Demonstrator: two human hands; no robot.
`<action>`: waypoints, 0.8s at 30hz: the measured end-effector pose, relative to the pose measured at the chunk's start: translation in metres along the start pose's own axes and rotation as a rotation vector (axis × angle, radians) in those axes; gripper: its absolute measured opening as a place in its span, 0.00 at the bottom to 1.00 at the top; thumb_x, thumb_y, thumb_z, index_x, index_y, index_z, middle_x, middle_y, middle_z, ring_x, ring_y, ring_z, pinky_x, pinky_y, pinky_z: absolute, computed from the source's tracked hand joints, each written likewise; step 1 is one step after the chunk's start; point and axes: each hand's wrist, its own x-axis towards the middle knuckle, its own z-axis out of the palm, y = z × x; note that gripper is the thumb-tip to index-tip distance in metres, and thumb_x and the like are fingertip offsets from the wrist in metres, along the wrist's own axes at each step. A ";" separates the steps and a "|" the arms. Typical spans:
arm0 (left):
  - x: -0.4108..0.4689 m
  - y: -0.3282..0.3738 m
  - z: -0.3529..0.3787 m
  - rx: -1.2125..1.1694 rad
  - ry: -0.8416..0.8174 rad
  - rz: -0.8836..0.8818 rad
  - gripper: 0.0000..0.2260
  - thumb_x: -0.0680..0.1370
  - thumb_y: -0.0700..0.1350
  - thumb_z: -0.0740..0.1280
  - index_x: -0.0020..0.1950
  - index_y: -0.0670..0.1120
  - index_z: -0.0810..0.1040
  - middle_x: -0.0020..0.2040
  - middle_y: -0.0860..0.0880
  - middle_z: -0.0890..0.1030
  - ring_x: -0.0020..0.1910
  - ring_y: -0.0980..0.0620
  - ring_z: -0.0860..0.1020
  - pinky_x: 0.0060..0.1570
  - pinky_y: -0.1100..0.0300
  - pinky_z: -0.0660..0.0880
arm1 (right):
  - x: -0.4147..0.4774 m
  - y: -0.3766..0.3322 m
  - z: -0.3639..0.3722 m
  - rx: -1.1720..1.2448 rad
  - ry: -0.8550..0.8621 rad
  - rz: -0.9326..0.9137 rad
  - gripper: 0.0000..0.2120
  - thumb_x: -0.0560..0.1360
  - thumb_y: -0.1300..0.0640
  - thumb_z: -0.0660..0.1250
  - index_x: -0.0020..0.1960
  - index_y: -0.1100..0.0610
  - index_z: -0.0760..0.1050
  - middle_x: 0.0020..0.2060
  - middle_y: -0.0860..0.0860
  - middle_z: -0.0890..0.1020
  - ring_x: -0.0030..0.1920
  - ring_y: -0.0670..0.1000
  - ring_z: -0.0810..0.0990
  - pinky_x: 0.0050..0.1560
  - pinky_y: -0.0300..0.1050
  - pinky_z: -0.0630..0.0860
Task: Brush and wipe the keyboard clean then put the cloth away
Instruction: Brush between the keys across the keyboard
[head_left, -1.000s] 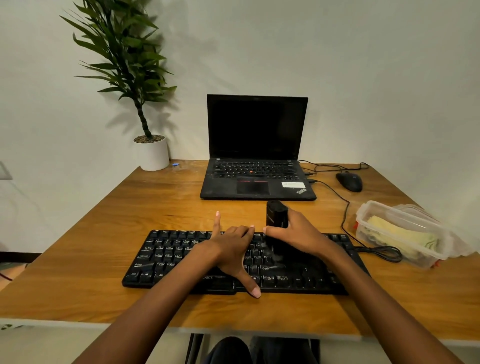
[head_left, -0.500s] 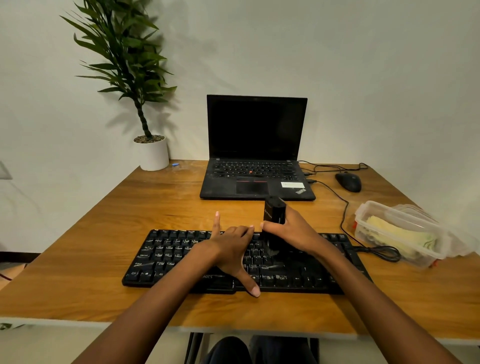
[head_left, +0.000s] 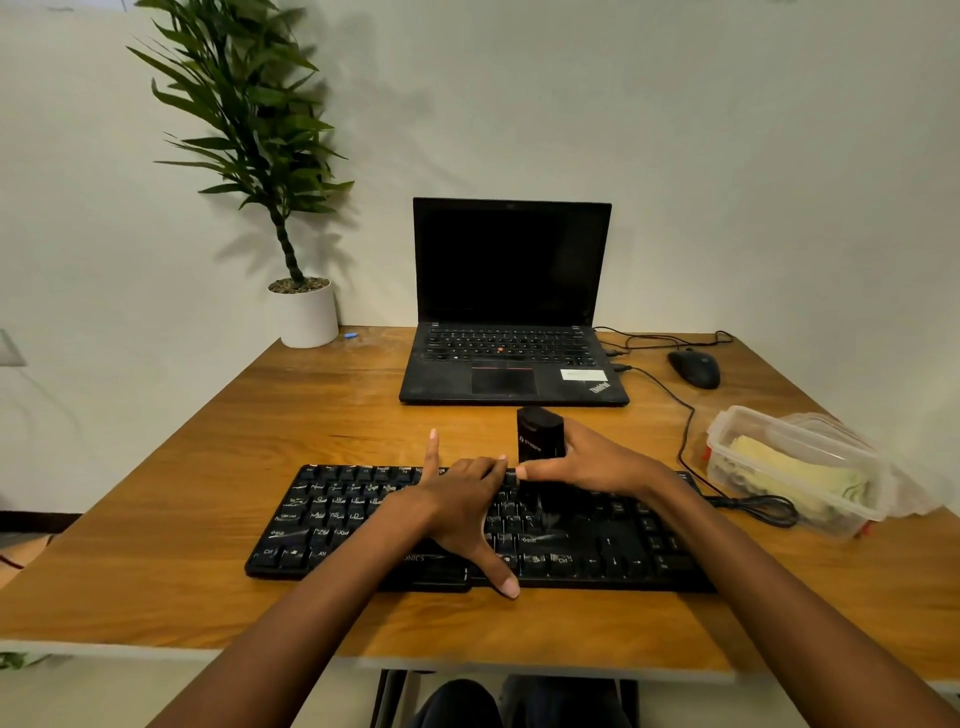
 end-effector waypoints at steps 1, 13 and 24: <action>0.000 -0.001 0.000 -0.001 0.008 0.007 0.58 0.64 0.70 0.69 0.76 0.44 0.35 0.78 0.47 0.44 0.77 0.49 0.42 0.58 0.36 0.20 | -0.001 0.001 -0.001 -0.017 0.008 0.017 0.15 0.72 0.54 0.70 0.54 0.52 0.68 0.44 0.49 0.75 0.45 0.48 0.75 0.44 0.38 0.72; 0.008 0.000 -0.003 0.032 0.060 0.036 0.58 0.65 0.70 0.68 0.77 0.41 0.38 0.78 0.46 0.47 0.77 0.48 0.45 0.59 0.34 0.22 | -0.019 0.010 0.014 -0.116 0.480 0.015 0.14 0.68 0.53 0.72 0.48 0.52 0.69 0.38 0.50 0.78 0.40 0.52 0.78 0.39 0.44 0.75; 0.007 -0.001 -0.001 -0.004 0.030 0.024 0.58 0.65 0.70 0.68 0.76 0.42 0.35 0.78 0.46 0.43 0.77 0.49 0.42 0.57 0.37 0.21 | -0.047 0.012 0.029 -0.134 0.613 -0.018 0.15 0.68 0.52 0.73 0.45 0.48 0.67 0.34 0.47 0.77 0.37 0.47 0.77 0.37 0.39 0.75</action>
